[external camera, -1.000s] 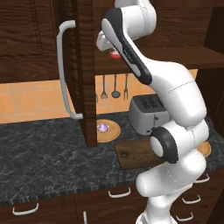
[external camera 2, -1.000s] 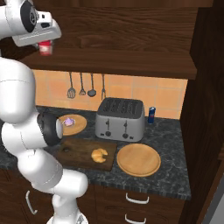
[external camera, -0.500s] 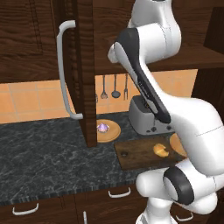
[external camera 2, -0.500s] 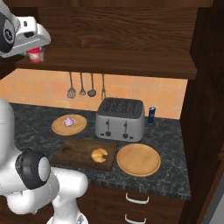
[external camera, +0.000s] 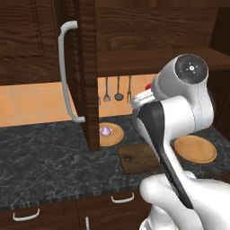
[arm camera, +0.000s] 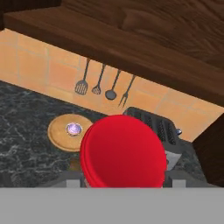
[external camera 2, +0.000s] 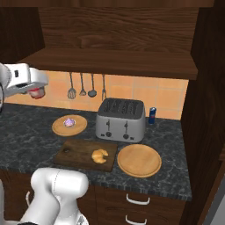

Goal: From the different types of pastries on the counter, select a croissant and place it on the cutting board. Then retrieve a jar of jam from the cabinet and place it alongside the croissant on the cutting board.

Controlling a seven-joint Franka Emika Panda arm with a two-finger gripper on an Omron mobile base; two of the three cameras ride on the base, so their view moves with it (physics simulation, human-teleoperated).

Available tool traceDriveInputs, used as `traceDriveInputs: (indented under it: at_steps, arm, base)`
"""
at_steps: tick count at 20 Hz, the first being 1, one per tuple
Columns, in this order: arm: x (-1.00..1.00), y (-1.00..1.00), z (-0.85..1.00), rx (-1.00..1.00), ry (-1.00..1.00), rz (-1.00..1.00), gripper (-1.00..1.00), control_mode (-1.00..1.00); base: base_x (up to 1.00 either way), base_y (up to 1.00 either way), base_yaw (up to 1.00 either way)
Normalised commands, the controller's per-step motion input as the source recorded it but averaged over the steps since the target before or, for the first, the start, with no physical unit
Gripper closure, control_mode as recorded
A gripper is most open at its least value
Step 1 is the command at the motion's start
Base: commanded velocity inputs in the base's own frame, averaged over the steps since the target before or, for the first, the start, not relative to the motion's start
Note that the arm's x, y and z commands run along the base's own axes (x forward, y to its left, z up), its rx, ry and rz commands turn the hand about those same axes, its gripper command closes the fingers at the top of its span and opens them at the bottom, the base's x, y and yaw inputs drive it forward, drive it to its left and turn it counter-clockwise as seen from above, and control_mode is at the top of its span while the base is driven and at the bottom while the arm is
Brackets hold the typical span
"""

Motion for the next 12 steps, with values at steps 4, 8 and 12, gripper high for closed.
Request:
traceDriveInputs:
  at_steps: [4, 8, 12]
  arm:
    - [-1.00, -0.06, -1.00, 0.00, 0.00, -0.28, 1.00, -1.00]
    - [0.09, -0.14, -0.33, 0.00, 0.00, -0.11, 1.00, -1.00]
    - [0.99, -0.65, -0.64, 0.02, 0.00, 0.03, 1.00, -1.00]
  base:
    - [0.00, 0.00, 0.00]
    - [0.00, 0.00, 0.00]
    - [0.00, 0.00, 0.00]
